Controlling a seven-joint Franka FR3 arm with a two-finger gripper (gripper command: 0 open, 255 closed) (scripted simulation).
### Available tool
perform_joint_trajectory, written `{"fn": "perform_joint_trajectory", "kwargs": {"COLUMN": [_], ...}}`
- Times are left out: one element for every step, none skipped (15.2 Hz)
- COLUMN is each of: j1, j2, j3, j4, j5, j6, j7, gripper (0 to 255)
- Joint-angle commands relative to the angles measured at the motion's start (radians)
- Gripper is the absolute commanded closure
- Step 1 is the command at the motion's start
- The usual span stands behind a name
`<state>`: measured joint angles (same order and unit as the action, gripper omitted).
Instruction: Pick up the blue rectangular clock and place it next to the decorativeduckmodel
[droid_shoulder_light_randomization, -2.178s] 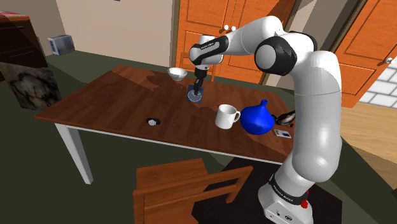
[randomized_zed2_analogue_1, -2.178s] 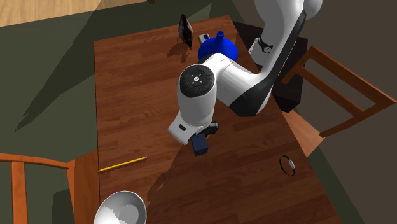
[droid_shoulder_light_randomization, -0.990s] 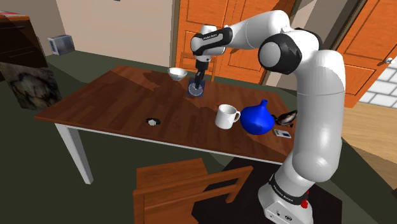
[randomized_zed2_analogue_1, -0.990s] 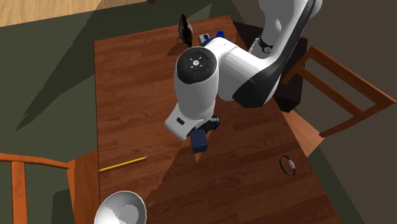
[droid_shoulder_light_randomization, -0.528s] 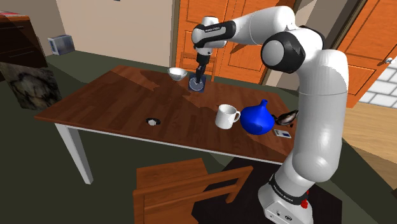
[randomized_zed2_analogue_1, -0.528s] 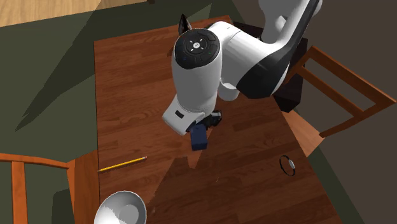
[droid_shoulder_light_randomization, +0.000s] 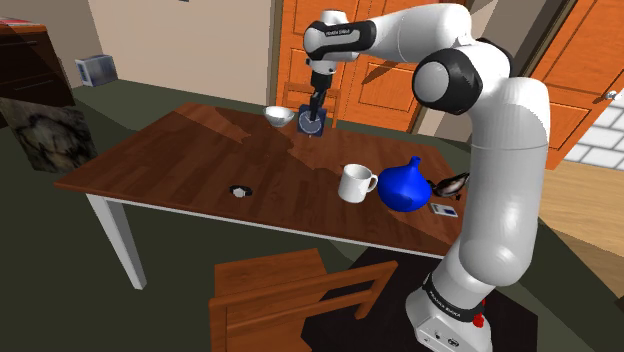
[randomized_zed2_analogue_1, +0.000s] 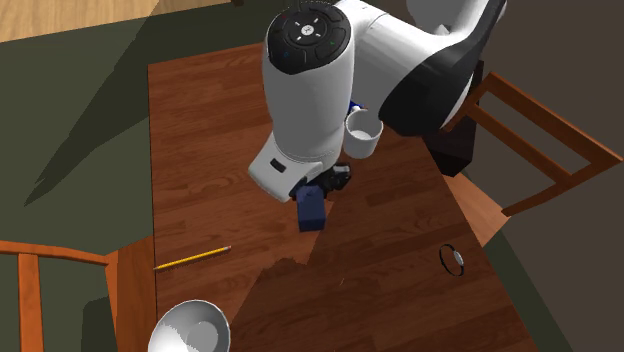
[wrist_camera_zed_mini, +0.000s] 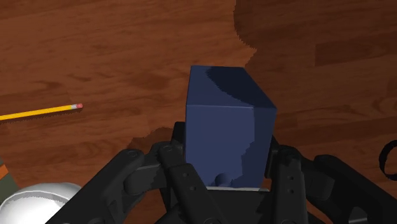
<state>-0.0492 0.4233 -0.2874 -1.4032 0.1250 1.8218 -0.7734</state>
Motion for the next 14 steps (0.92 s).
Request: {"fn": "perform_joint_trajectory", "kwargs": {"j1": [-0.002, -0.003, -0.004, -0.005, -0.006, -0.007, -0.009, -0.010, -0.012, -0.014, -0.015, -0.017, -0.019, -0.022], "j2": [0.000, 0.000, 0.000, 0.001, 0.002, 0.003, 0.004, 0.006, 0.009, 0.011, 0.014, 0.017, -0.020, -0.054], "j3": [-0.001, -0.001, -0.001, -0.002, -0.002, -0.002, -0.002, -0.002, -0.002, -0.003, -0.003, -0.003, -0.009, -0.015], "j4": [0.029, 0.042, 0.056, 0.071, 0.086, 0.101, 0.117, 0.133, 0.150, 0.168, 0.186, 0.199, 0.143, 0.092], "j5": [-0.001, -0.001, -0.001, -0.001, -0.001, -0.001, -0.001, 0.000, 0.000, 0.001, 0.001, 0.002, -0.005, -0.012], "j6": [-0.029, -0.043, -0.056, -0.070, -0.084, -0.098, -0.112, -0.127, -0.142, -0.157, -0.172, -0.182, -0.163, -0.145], "j7": [0.001, 0.002, 0.002, 0.002, 0.003, 0.003, 0.004, 0.004, 0.004, 0.005, 0.005, 0.005, -0.009, -0.023], "gripper": [255, 255, 255, 255, 255, 255, 255, 255, 255, 255, 255, 255, 255, 255]}}
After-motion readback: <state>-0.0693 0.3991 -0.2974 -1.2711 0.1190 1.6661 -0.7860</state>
